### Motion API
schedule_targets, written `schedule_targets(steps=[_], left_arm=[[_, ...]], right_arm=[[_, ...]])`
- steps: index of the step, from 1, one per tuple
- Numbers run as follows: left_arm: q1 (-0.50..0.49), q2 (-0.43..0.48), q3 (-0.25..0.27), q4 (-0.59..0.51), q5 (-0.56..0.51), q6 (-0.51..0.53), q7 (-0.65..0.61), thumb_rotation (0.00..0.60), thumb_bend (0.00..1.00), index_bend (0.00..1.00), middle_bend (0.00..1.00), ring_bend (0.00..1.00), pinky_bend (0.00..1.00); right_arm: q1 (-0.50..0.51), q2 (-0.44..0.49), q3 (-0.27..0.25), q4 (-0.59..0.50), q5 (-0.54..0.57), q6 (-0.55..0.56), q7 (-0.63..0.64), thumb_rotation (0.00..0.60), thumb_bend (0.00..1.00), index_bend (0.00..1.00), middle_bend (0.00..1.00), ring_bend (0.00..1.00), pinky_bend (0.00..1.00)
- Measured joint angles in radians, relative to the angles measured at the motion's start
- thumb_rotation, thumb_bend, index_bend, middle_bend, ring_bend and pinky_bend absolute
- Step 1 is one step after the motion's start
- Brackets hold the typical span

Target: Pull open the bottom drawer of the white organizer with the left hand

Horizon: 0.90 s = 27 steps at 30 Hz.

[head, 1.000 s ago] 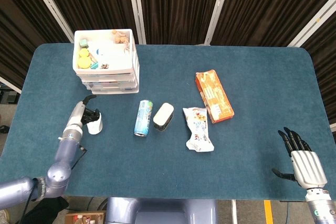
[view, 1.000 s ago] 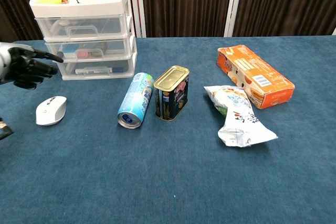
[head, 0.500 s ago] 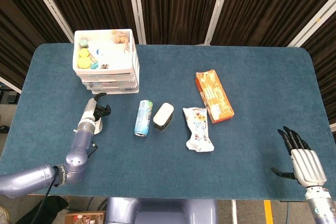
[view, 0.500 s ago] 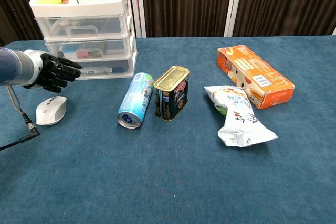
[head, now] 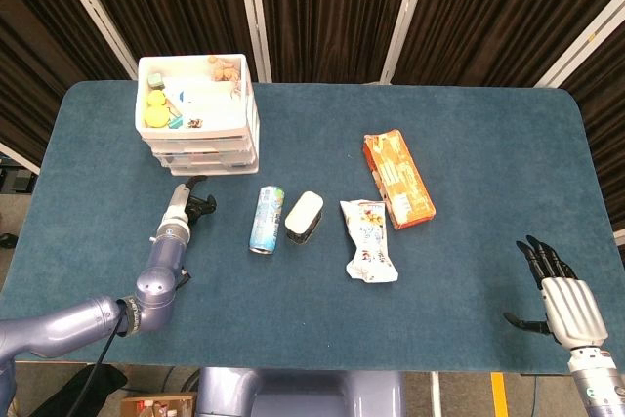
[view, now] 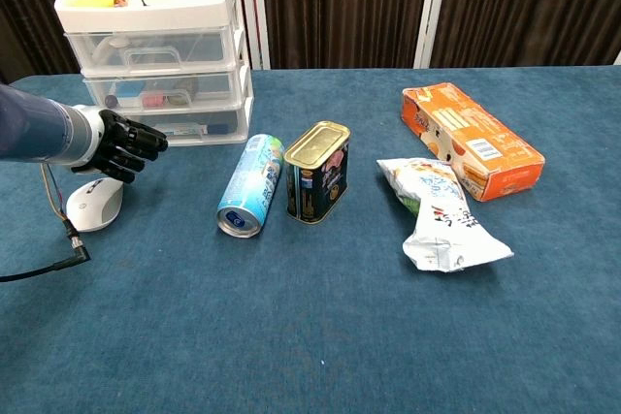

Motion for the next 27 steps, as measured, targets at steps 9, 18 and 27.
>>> schedule_targets(steps=[9,18,27], left_arm=[[-0.026,-0.036,-0.025,0.082,-0.001,-0.022,-0.001,0.600,0.63,0.14,1.00,1.00,1.00],[-0.046,-0.062,-0.057,0.142,-0.027,-0.068,-0.010,0.600,0.64,0.14,1.00,1.00,1.00],[-0.079,-0.108,-0.047,0.213,-0.013,-0.079,0.013,0.600,0.64,0.14,1.00,1.00,1.00]], right_arm=[[0.001,0.005,-0.002,-0.004,0.000,-0.003,0.009,0.600,0.07,0.00,0.00,0.00,0.21],[0.001,0.011,-0.007,-0.012,-0.012,-0.002,0.023,0.600,0.07,0.00,0.00,0.00,0.21],[0.002,0.014,-0.011,-0.012,-0.018,-0.003,0.037,0.600,0.07,0.00,0.00,0.00,0.21]])
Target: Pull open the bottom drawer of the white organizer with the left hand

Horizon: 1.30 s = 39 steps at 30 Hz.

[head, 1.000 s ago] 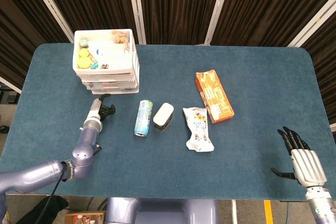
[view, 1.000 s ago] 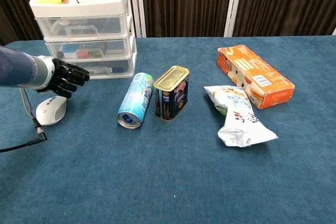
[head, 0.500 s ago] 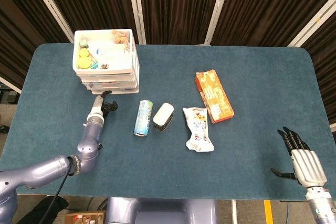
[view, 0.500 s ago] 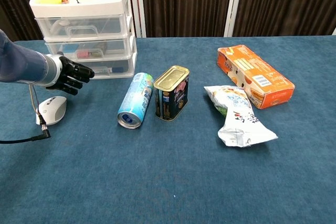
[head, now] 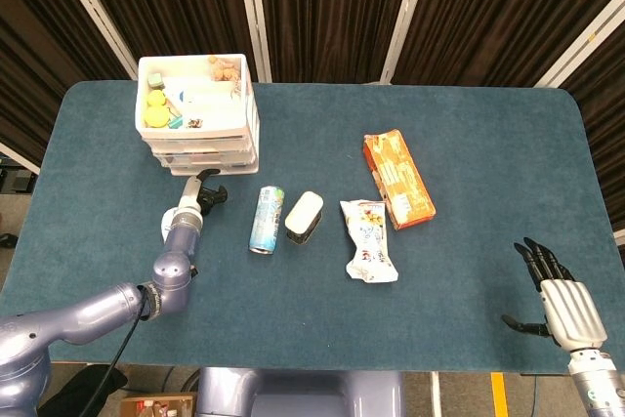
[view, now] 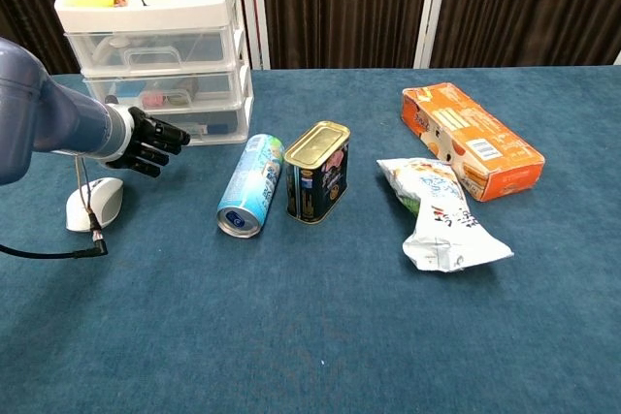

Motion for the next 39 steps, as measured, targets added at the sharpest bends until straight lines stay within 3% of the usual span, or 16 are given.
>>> schedule_targets(steps=[18,30,39], left_arm=[[-0.018,-0.078,0.021,0.080,0.112,0.014,0.009,0.600,0.64,0.14,1.00,1.00,1.00],[0.010,-0.095,-0.084,0.073,0.050,-0.028,-0.093,0.600,0.64,0.15,1.00,1.00,1.00],[0.011,-0.108,-0.120,0.093,0.020,-0.046,-0.124,0.600,0.63,0.15,1.00,1.00,1.00]], right_arm=[[0.002,0.003,-0.004,-0.005,-0.003,-0.005,0.010,0.600,0.07,0.00,0.00,0.00,0.21],[0.002,0.001,-0.005,-0.003,-0.009,0.001,0.006,0.600,0.07,0.00,0.00,0.00,0.21],[0.002,0.001,-0.005,-0.004,-0.009,0.003,0.005,0.600,0.07,0.00,0.00,0.00,0.21]])
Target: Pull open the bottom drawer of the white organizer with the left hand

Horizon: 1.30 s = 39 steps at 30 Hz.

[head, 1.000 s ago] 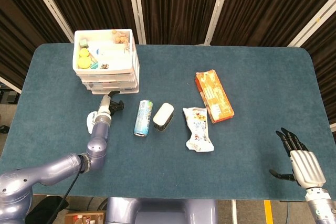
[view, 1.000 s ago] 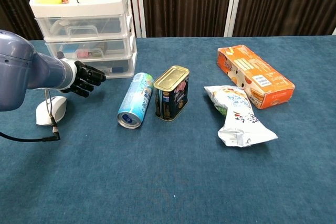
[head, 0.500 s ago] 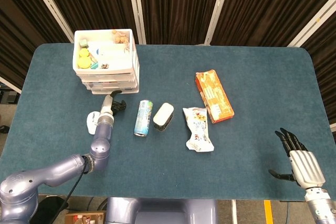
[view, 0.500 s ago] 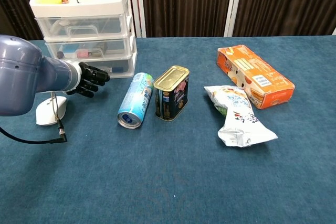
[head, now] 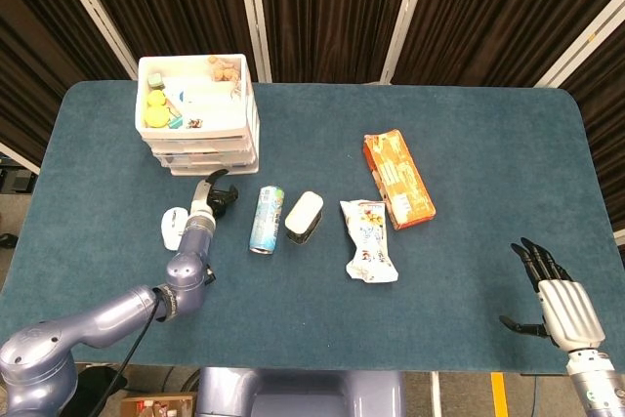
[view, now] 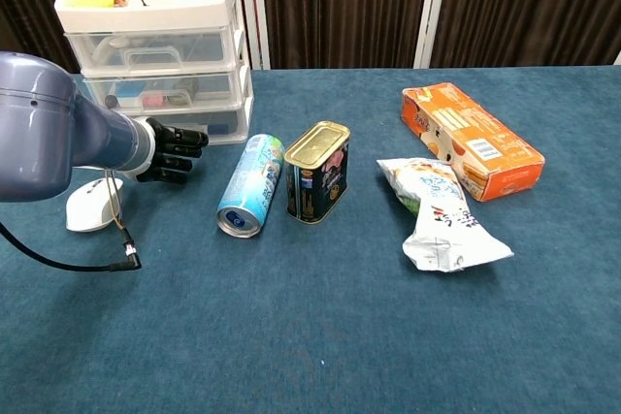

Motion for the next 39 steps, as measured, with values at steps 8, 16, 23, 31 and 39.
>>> schedule_targets(steps=[8,16,23,31,39], left_arm=[[-0.004,-0.006,-0.009,0.010,0.004,-0.007,-0.010,0.600,0.63,0.18,1.00,1.00,1.00],[-0.007,-0.009,0.000,0.014,0.008,-0.013,-0.002,0.600,0.64,0.23,1.00,1.00,1.00],[-0.002,-0.008,0.010,0.000,0.013,-0.017,0.004,0.600,0.64,0.24,1.00,1.00,1.00],[0.023,0.004,0.032,-0.063,0.019,-0.012,0.003,0.600,0.64,0.24,1.00,1.00,1.00],[0.084,0.044,0.058,-0.182,0.046,0.005,-0.024,0.600,0.64,0.25,1.00,1.00,1.00]], right_arm=[[0.001,0.000,-0.001,0.000,0.000,-0.002,0.000,0.600,0.07,0.00,0.00,0.00,0.21],[0.001,0.000,-0.002,-0.002,0.002,-0.004,-0.001,0.600,0.07,0.00,0.00,0.00,0.21],[0.001,0.000,-0.002,-0.003,0.003,-0.004,-0.001,0.600,0.07,0.00,0.00,0.00,0.21],[0.000,0.000,-0.002,-0.003,0.003,-0.002,-0.003,0.600,0.07,0.00,0.00,0.00,0.21],[-0.001,-0.003,-0.002,-0.001,0.000,0.002,-0.010,0.600,0.08,0.00,0.00,0.00,0.21]])
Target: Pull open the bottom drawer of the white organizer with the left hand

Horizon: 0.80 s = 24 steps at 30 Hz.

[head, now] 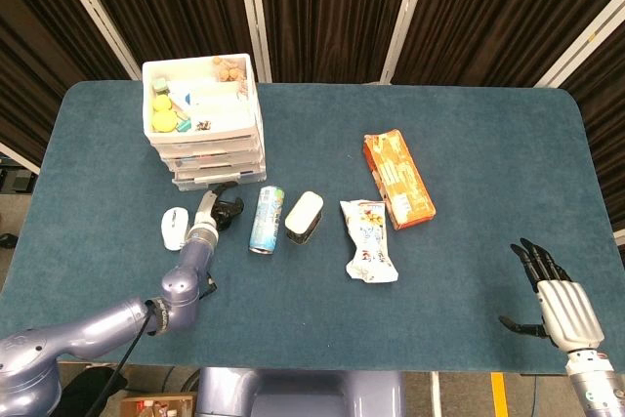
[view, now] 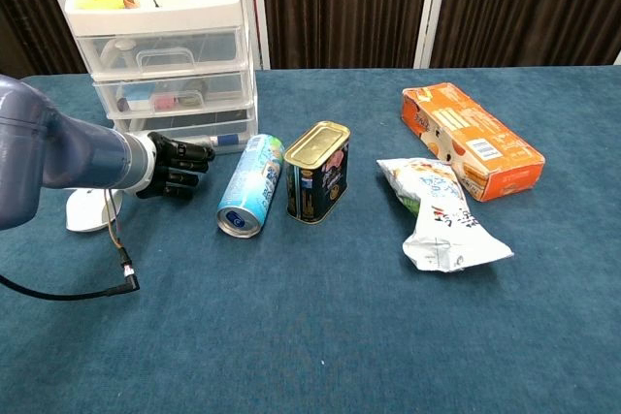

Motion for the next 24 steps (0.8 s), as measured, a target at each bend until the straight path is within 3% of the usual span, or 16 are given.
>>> schedule_targets(steps=[14,24], left_arm=[[0.109,0.109,0.058,-0.230,0.116,-0.001,-0.060,0.600,0.63,0.19,1.00,1.00,0.99],[0.143,0.263,0.147,-0.405,0.094,-0.027,-0.048,0.600,0.63,0.19,1.00,1.00,0.99]], right_arm=[[0.001,-0.005,0.001,0.003,0.002,-0.001,-0.007,0.600,0.07,0.00,0.00,0.00,0.21],[-0.002,-0.009,-0.001,0.001,0.002,0.003,-0.022,0.600,0.07,0.00,0.00,0.00,0.21]])
